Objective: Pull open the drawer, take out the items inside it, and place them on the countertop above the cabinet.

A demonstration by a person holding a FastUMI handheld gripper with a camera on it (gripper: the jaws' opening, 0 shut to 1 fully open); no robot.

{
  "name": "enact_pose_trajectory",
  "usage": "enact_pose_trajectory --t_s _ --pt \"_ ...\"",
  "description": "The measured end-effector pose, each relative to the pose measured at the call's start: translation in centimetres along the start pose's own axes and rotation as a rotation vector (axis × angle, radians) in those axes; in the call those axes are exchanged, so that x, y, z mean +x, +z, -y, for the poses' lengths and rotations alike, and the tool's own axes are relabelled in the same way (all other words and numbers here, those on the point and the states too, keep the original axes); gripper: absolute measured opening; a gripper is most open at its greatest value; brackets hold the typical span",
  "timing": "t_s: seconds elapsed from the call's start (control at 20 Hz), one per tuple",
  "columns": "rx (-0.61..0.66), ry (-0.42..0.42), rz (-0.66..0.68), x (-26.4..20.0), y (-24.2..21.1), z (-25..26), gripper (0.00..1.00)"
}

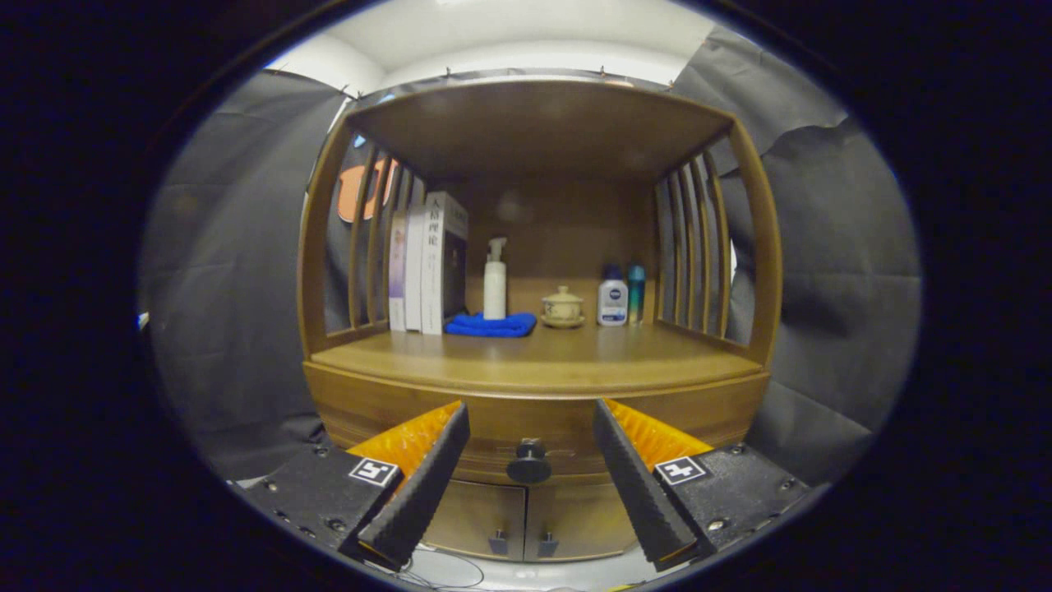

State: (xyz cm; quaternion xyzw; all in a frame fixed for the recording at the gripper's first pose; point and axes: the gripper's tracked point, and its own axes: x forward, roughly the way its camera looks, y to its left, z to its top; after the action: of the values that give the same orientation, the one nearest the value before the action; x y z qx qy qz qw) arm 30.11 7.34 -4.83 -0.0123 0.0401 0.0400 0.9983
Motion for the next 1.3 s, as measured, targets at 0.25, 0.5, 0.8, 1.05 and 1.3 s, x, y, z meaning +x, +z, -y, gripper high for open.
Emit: enact_pose_trajectory --t_s 0.25,0.5,0.8,1.05,1.3 --pt "0.001 -0.005 -0.055 4.1 -3.8 -0.2 0.87" --pt "0.028 -0.017 -0.107 5.4 -6.1 0.1 0.66" --pt "0.040 -0.048 -0.117 5.9 -6.2 0.4 0.45" --pt "0.046 -0.040 -0.153 5.3 -6.5 0.4 0.34" --pt "0.036 -0.039 -0.153 2.5 -6.9 0.3 0.31"
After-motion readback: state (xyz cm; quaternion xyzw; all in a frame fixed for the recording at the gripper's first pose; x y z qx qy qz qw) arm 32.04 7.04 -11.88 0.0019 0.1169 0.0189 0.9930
